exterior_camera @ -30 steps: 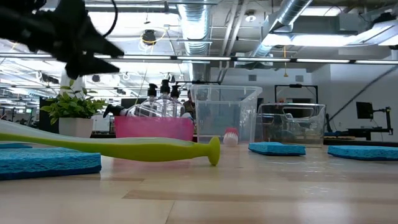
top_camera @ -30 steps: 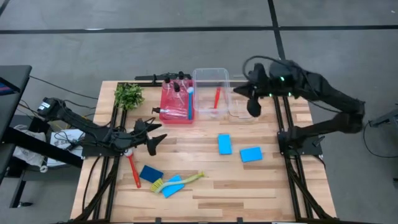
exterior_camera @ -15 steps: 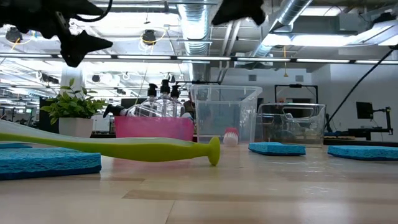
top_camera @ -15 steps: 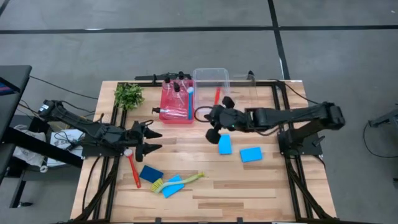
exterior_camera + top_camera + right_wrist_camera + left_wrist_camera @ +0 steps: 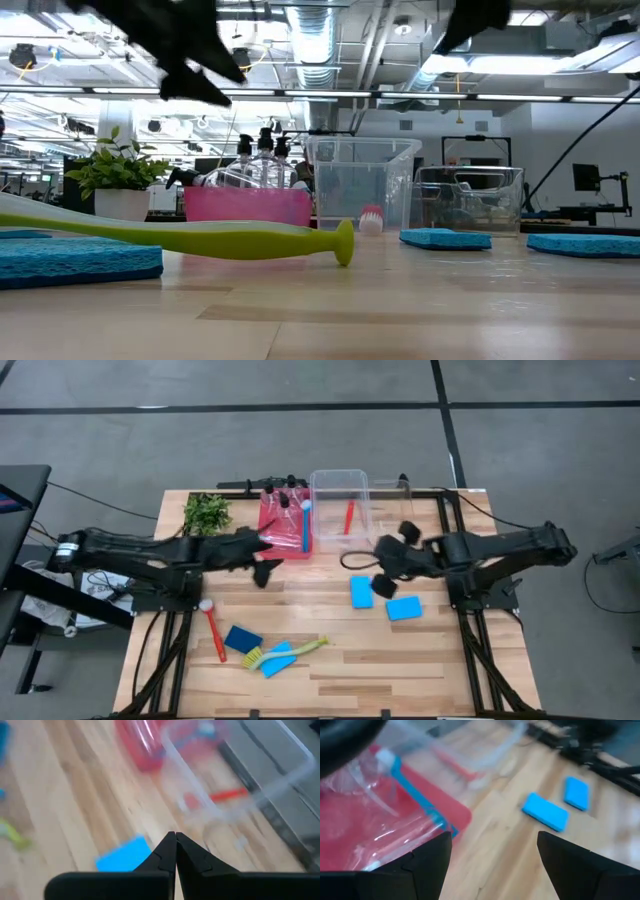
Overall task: Pick & Place Kitchen Sink Supplies
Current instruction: Put the blue dishwashing brush into the red bin
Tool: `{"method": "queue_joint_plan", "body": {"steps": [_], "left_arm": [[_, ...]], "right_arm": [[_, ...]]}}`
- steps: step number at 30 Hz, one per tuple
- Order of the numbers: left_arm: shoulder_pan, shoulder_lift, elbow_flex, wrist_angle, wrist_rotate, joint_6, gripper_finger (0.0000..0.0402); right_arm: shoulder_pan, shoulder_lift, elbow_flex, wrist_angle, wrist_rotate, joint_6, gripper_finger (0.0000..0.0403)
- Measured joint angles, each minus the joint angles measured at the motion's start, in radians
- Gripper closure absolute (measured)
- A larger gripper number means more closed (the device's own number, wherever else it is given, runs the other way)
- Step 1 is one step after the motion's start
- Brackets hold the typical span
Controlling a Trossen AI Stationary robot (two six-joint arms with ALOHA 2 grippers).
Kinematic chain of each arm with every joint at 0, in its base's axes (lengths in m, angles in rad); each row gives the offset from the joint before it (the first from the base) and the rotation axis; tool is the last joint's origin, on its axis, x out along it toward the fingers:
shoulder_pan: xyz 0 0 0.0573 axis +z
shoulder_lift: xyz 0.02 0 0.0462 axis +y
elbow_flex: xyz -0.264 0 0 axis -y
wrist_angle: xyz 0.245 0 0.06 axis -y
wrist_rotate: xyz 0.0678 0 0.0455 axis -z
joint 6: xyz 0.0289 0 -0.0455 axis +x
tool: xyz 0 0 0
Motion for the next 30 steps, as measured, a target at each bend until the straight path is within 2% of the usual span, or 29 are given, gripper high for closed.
{"method": "queue_joint_plan", "body": {"steps": [5, 9, 16, 30], "left_arm": [[0.098, 0.221, 0.098, 0.029, 0.044, -0.096, 0.0105], [0.15, 0.327, 0.139, 0.094, 0.027, -0.173, 0.0105], [0.225, 0.429, 0.143, 0.181, -0.012, -0.229, 0.0105], [0.263, 0.568, 0.143, 0.285, -0.074, -0.262, 0.0105]], "right_arm": [[0.046, -0.058, 0.0, -0.114, 0.064, 0.091, 0.0402], [0.087, -0.109, 0.0, -0.142, 0.103, 0.107, 0.0402], [0.144, -0.167, 0.0, -0.142, 0.105, 0.107, 0.0402], [0.234, -0.193, 0.0, -0.142, 0.104, 0.107, 0.0402]]}}
